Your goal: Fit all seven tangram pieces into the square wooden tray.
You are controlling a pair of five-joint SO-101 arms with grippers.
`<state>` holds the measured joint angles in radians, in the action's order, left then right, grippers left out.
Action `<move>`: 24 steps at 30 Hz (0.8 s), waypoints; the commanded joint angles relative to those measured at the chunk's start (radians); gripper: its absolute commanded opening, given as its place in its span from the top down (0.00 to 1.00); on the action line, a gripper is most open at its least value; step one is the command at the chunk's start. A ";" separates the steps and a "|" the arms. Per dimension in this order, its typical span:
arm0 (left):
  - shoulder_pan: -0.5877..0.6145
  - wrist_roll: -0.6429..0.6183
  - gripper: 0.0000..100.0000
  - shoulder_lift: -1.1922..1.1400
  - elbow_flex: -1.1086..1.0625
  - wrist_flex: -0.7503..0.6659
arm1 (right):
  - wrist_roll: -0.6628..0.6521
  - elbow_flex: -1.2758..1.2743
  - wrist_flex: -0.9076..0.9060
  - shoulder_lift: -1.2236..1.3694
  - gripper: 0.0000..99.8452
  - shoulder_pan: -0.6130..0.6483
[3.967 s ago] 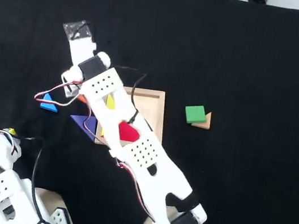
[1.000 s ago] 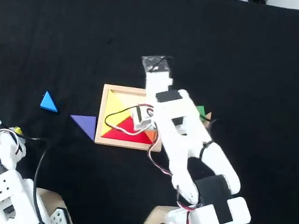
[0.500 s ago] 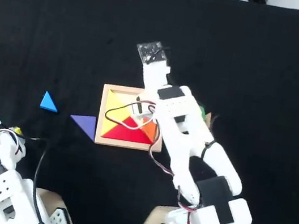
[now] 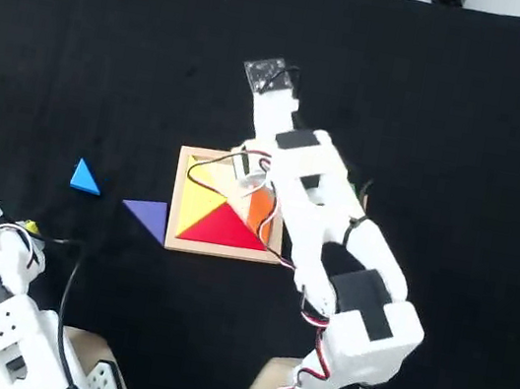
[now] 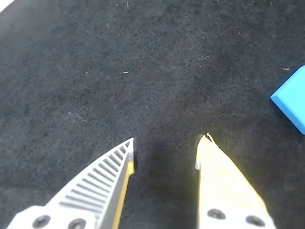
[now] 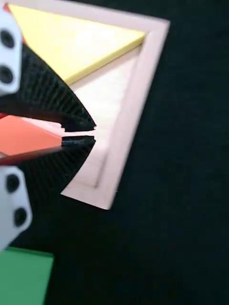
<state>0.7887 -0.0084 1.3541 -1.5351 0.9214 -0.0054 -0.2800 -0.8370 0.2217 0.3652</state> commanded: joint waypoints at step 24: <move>-0.015 0.008 0.78 0.009 0.005 -0.012 | -0.084 0.077 -0.094 0.104 0.99 -0.020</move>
<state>0.7887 -0.0084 1.3541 -1.5351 0.9214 -0.0806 -0.2447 -0.8984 0.3383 0.3621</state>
